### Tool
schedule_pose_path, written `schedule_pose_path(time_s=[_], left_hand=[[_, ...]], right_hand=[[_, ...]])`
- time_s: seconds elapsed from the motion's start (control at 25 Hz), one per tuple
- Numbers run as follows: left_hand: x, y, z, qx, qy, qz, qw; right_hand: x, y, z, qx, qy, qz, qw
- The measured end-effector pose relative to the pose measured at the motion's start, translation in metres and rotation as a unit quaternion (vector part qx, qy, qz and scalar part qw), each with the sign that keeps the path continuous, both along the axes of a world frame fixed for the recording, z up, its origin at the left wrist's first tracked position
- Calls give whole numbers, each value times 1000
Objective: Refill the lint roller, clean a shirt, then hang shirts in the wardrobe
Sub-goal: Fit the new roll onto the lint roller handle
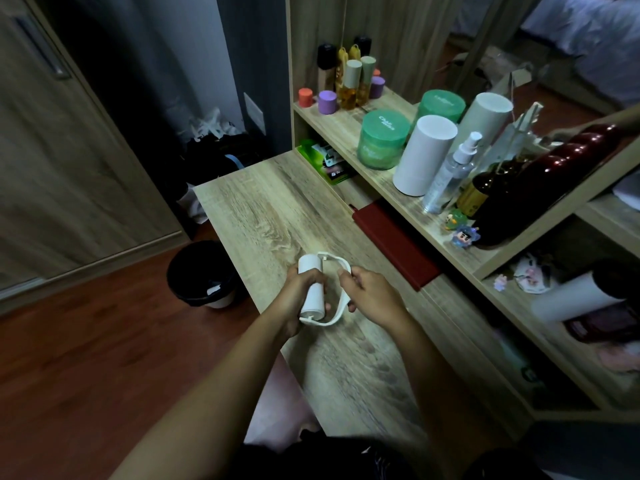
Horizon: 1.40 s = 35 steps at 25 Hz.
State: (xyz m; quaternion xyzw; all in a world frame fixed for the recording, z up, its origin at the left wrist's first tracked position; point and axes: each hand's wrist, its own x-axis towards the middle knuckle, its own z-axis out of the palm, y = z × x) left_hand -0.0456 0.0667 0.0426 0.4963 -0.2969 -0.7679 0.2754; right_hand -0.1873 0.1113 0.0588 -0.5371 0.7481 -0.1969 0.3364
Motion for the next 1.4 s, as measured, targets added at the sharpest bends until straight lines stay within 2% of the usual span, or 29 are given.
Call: schedule_pose_path(time_s=[0.24, 0.4, 0.6, 0.88, 1.4], left_hand=[[-3, 0, 2, -2, -1, 6, 1000], [-2, 0, 7, 24, 34, -18, 999], [-4, 0, 7, 9, -9, -21, 1000], [-6, -3, 11, 68, -19, -36, 997], [-6, -3, 19, -40, -87, -6, 995]], right_hand=[[0, 0, 4, -1, -5, -16, 1000], [2, -1, 8, -2, 8, -23, 1000], [3, -4, 9, -9, -4, -23, 1000], [-2, -7, 8, -11, -38, 5, 999], [7, -10, 15, -20, 30, -12, 999]])
